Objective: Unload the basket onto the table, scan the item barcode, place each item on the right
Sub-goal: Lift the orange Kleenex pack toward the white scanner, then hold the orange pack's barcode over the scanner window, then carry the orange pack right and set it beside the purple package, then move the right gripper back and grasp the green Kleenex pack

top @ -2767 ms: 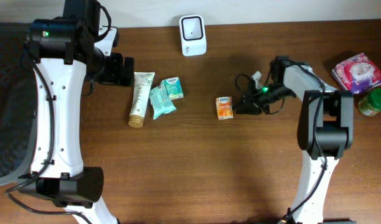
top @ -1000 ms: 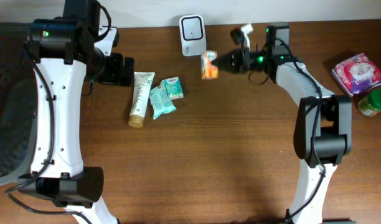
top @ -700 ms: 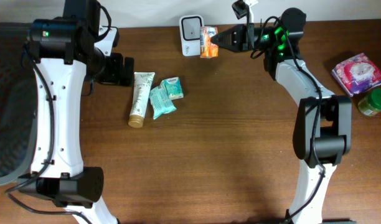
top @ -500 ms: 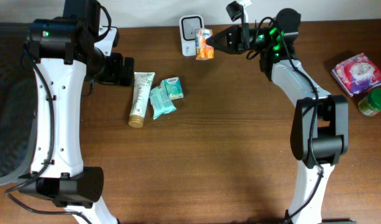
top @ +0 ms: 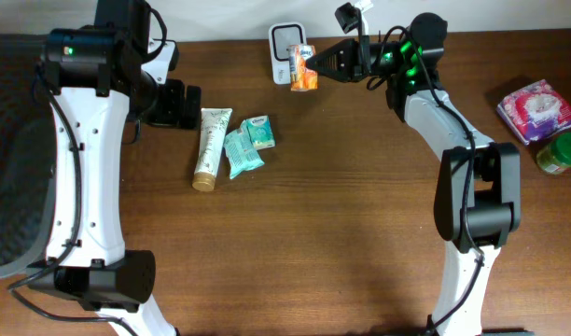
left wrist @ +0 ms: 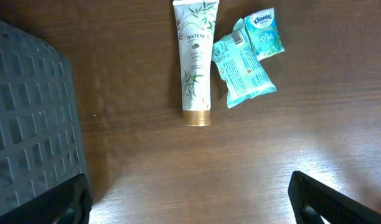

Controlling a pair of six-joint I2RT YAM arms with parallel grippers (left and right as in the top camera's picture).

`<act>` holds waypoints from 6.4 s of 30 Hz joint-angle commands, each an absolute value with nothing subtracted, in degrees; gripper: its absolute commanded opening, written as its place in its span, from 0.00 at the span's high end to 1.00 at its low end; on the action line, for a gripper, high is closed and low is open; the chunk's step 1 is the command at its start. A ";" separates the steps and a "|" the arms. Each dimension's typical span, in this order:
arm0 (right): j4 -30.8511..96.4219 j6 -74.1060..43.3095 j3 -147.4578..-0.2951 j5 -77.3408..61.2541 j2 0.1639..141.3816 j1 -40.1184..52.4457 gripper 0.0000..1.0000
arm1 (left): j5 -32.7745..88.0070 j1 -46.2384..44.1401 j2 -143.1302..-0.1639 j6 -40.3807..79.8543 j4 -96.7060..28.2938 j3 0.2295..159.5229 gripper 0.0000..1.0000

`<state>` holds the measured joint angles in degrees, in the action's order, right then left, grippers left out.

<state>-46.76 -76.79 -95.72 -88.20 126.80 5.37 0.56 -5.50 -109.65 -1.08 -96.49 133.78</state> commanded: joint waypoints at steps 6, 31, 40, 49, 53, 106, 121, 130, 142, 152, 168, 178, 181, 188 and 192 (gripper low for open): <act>-30.76 -69.80 -96.01 -79.96 126.91 7.16 0.96 | 0.19 -5.54 -109.14 -1.76 -96.55 133.84 0.01; 28.47 5.69 -105.75 25.61 119.59 22.31 0.96 | 0.19 -5.56 -109.14 -1.76 -96.53 133.84 0.01; 2.33 24.32 -105.75 22.48 127.96 23.62 0.96 | 0.19 -5.56 -109.14 -1.76 -96.53 133.84 0.01; -14.39 42.00 -105.75 9.37 133.47 23.62 0.96 | 0.19 -5.56 -109.14 -1.76 -96.53 133.84 0.01; -15.97 42.02 -105.75 4.56 135.76 23.49 0.96 | 0.19 -5.56 -109.14 -1.76 -96.55 133.84 0.01; 42.52 -20.05 -98.67 3.73 127.15 -23.31 0.96 | 0.19 -5.56 -109.14 -1.76 -96.55 133.84 0.01; 39.18 -16.51 -104.53 1.56 125.05 -28.71 0.52 | 0.19 -5.56 -109.14 -1.76 -96.53 133.84 0.01; 48.07 -16.27 -106.24 -34.46 119.46 -12.16 0.03 | 0.19 -5.56 -109.14 -1.76 -96.53 133.84 0.01; 35.88 -5.34 -105.69 -20.58 127.81 20.40 0.01 | 0.19 -5.56 -109.14 -1.76 -96.55 133.86 0.01; 30.76 -13.21 -105.67 -23.59 135.98 24.47 0.23 | 0.19 -5.56 -109.14 -1.76 -96.53 133.86 0.01; 27.03 -19.18 -105.65 -26.79 141.29 26.22 0.86 | 0.19 -5.56 -109.14 -1.76 -96.55 133.86 0.01; 28.08 -18.65 -106.19 -71.37 137.71 11.94 0.96 | 0.19 -5.56 -109.14 -1.76 -96.55 133.86 0.01; 31.70 -14.81 -106.19 -79.44 137.71 8.49 0.96 | 0.19 -5.56 -109.14 -1.76 -96.53 133.84 0.01; 35.90 -13.76 -106.19 -69.54 137.71 8.14 0.94 | 0.19 -5.56 -109.14 -1.76 -96.55 133.86 0.01; 44.97 -13.78 -106.19 -46.09 137.71 7.40 0.93 | 0.19 -5.56 -109.14 -1.76 -96.55 133.84 0.01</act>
<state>41.36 -14.66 -106.10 -63.13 138.52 7.97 0.56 -5.50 -109.65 -1.08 -96.51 133.75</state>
